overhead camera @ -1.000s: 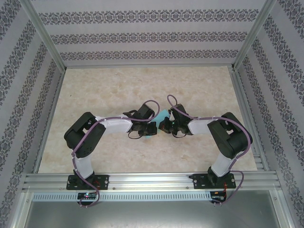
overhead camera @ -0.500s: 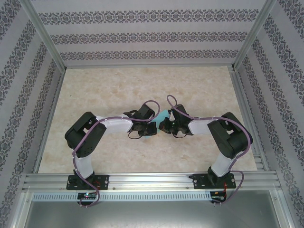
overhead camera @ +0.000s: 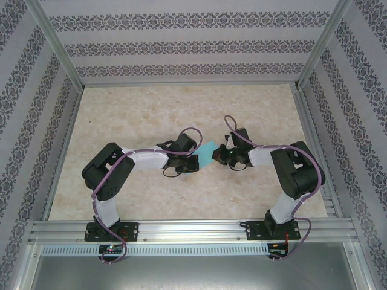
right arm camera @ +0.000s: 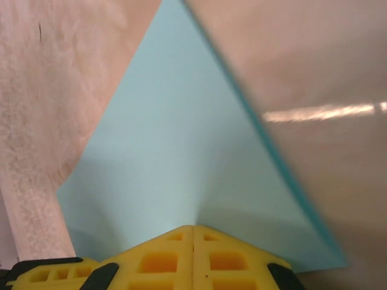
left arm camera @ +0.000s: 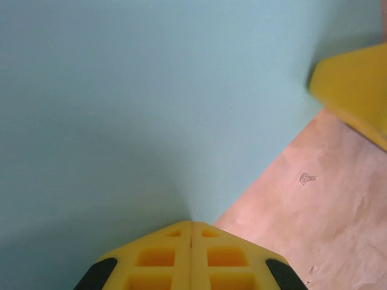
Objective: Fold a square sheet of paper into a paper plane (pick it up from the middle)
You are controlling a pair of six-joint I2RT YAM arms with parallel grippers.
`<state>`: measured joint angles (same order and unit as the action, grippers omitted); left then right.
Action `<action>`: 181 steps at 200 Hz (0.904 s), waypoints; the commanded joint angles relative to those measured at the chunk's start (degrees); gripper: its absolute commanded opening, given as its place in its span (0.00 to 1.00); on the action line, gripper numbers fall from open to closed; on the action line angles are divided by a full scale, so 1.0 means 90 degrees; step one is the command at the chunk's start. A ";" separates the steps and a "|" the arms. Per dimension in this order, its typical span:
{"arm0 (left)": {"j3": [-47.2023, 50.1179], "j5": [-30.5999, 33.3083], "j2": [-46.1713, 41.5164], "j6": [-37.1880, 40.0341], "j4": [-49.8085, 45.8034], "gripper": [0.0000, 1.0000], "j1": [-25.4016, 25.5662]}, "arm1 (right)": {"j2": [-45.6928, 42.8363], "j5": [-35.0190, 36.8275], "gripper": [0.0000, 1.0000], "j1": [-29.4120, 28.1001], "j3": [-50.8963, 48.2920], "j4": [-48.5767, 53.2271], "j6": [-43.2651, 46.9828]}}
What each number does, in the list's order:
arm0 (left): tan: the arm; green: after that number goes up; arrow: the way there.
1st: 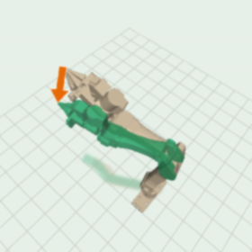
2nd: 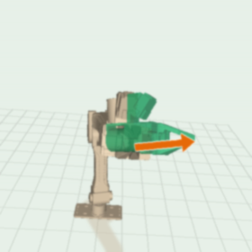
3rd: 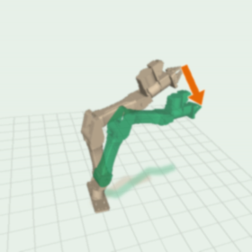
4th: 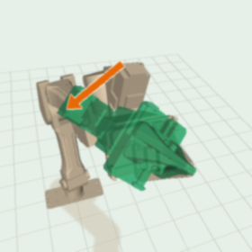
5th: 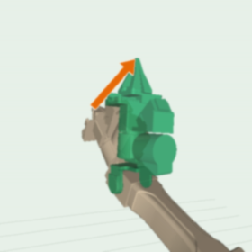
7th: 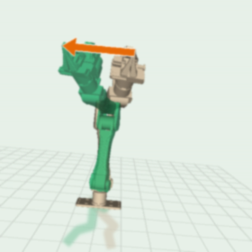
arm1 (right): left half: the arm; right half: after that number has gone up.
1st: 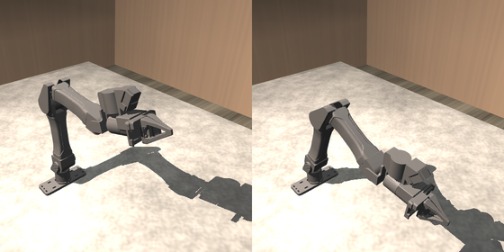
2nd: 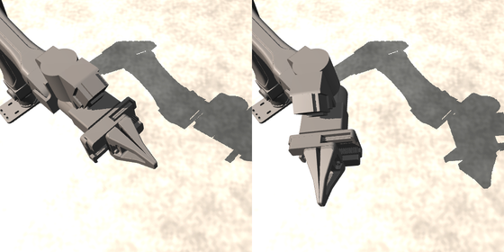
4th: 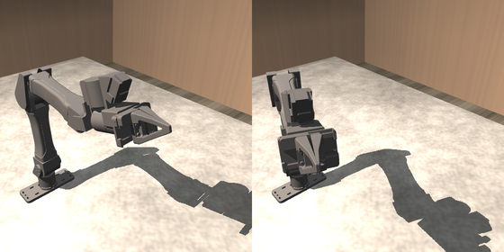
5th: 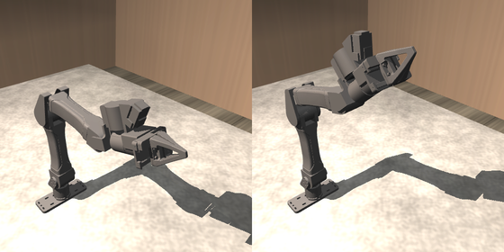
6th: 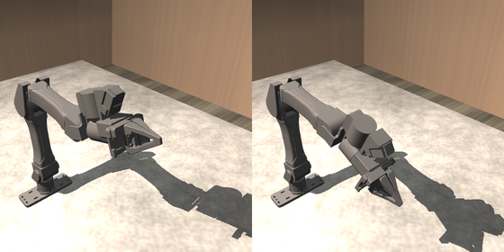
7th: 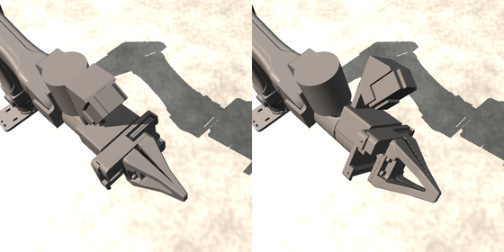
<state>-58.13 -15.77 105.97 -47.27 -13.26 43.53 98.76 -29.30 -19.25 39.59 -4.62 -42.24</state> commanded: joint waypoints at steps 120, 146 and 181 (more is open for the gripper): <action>0.0239 0.0309 0.0170 -0.0071 -0.0793 0.05 -0.0032 | -0.1351 0.0638 0.00 0.0725 -0.0375 0.0218 0.0286; 0.0221 0.0287 0.0171 -0.0071 -0.0768 0.05 -0.0032 | -0.1583 0.0764 0.00 0.0071 -0.0439 0.0269 0.0064; 0.0210 0.0255 0.0161 -0.0054 -0.0717 0.05 -0.0032 | -0.1008 0.0716 0.00 -0.0574 -0.0238 -0.0023 -0.0274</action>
<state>-58.02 -15.77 105.91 -47.48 -13.04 43.53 86.19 -24.03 -21.98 36.34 -2.94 -42.13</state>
